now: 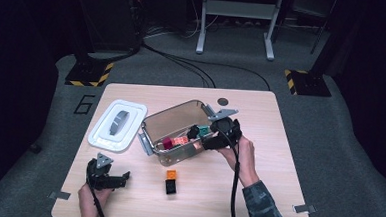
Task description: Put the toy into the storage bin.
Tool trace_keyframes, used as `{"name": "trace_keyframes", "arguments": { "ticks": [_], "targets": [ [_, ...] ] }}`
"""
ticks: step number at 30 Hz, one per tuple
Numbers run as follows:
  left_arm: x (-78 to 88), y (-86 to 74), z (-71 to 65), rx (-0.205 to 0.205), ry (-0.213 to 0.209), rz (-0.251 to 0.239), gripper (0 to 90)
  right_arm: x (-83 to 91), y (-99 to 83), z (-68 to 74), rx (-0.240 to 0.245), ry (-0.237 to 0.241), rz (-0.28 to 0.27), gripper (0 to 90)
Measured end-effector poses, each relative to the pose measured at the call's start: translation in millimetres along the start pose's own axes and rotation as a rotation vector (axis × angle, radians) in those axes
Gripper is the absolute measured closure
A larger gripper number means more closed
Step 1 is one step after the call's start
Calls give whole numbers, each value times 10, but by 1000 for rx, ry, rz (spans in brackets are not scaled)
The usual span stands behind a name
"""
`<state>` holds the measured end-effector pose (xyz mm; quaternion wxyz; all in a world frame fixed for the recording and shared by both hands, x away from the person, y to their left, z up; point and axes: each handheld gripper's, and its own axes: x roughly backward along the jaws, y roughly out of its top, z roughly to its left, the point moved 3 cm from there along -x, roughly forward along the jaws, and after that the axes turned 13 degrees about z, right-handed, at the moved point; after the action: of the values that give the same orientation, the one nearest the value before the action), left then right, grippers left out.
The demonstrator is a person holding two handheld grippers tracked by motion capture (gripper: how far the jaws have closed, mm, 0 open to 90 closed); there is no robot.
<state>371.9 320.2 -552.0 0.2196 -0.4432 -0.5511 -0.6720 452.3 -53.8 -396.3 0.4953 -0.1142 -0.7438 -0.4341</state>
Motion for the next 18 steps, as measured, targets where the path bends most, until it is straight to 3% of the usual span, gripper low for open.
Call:
{"name": "trace_keyframes", "arguments": {
  "ticks": [8, 15, 18],
  "targets": [
    [-1, 1, 2, -1, 1, -1, 21, -66, -210, 244, 12, 76, -2, 136],
    [-2, 2, 1, 0, 1, -2, 21, -243, -406, 559, 33, 136, 5, 128],
    [-1, 1, 2, -2, 1, -1, 21, -282, -447, 628, 32, 155, 2, 128]
  ]
}}
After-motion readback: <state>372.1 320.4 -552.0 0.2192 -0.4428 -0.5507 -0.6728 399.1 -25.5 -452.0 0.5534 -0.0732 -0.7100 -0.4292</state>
